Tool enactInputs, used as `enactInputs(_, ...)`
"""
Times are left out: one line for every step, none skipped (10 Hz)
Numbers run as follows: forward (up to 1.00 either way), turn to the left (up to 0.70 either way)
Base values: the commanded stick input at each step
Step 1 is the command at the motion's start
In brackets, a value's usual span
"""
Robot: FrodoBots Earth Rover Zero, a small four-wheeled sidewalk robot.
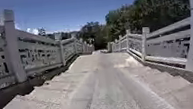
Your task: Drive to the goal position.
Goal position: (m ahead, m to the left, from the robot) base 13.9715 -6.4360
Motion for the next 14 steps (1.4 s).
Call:
enactInputs(0.45, -0.09)
enactInputs(0.45, -0.27)
enactInputs(0.45, -0.27)
enactInputs(0.45, 0.0)
enactInputs(0.45, 0.0)
enactInputs(0.45, 0.0)
enactInputs(0.45, 0.0)
enactInputs(0.45, 0.0)
enactInputs(0.45, 0.0)
enactInputs(0.45, 0.0)
enactInputs(0.45, 0.0)
enactInputs(0.45, 0.0)
enactInputs(0.45, 0.0)
enactInputs(0.45, 0.0)
